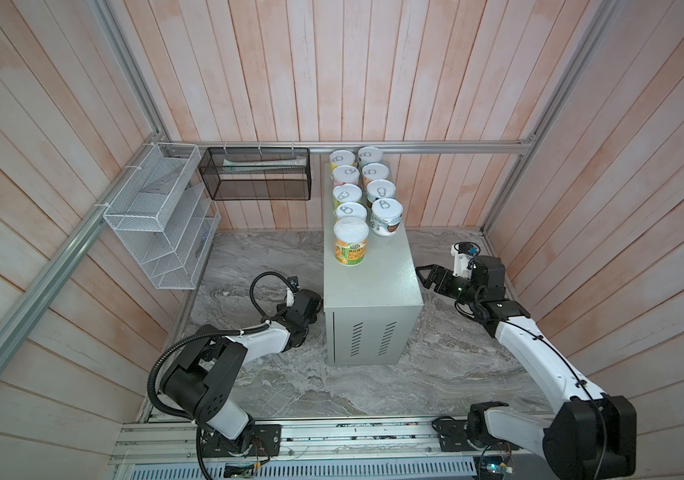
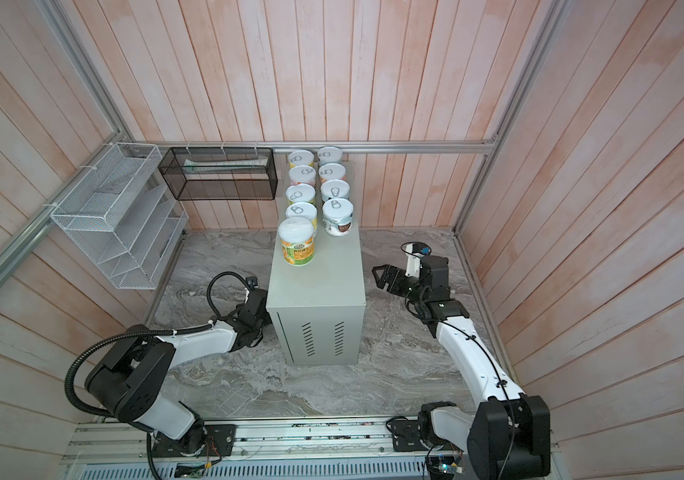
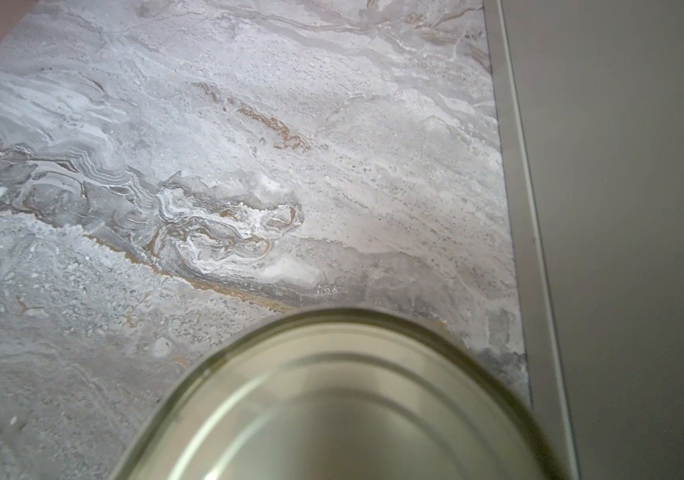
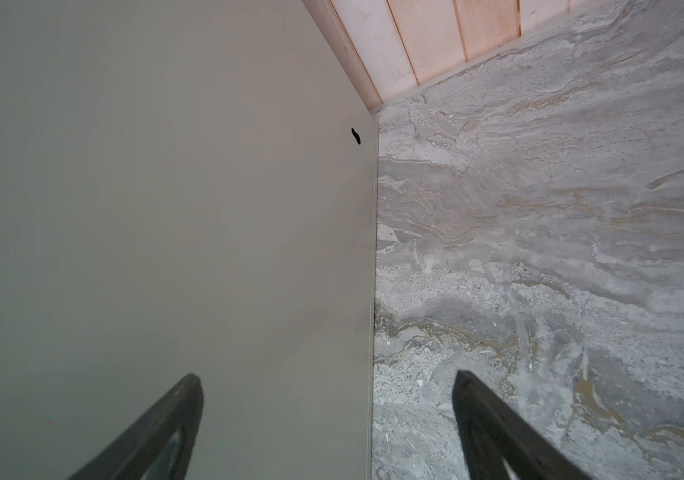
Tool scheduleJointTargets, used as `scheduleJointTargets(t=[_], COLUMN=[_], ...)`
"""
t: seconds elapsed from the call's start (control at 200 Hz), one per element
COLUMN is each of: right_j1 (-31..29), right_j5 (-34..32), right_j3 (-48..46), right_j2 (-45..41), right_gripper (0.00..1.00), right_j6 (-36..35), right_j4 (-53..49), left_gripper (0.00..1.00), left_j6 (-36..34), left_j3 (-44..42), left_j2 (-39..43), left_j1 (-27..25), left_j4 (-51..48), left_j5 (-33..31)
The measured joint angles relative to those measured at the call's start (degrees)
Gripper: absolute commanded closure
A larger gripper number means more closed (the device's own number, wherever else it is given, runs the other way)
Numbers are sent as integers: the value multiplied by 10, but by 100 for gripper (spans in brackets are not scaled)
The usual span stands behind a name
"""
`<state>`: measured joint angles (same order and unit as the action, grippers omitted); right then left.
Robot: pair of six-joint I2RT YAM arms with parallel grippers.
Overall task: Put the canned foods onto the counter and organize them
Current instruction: 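Raise the dark blue can up over the cabinet top with the left gripper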
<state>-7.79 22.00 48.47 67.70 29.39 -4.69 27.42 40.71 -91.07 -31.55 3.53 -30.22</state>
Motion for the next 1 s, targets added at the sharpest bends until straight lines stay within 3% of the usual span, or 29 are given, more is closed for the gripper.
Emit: scheduleJointTargets(t=[0.07, 0.31, 0.57, 0.74, 1.0], right_j1=[0, 0, 0, 0, 0], right_j5=[0, 0, 0, 0, 0], right_j3=[0, -1, -10, -13, -16], right_j2=[0, -9, -29, -30, -32], right_gripper=[7, 7, 7, 7, 7], right_j6=[0, 0, 0, 0, 1], right_j4=[0, 0, 0, 2, 5], left_gripper=[100, 100, 100, 100, 100], left_j6=[0, -22, -63, -89, -135], left_j3=[0, 2, 22, 109, 298], left_j2=[0, 43, 216, 282, 281], left_j1=[0, 1, 1, 1, 1], left_j4=[-1, -78, -224, -326, -499], left_j5=[0, 24, 69, 90, 139])
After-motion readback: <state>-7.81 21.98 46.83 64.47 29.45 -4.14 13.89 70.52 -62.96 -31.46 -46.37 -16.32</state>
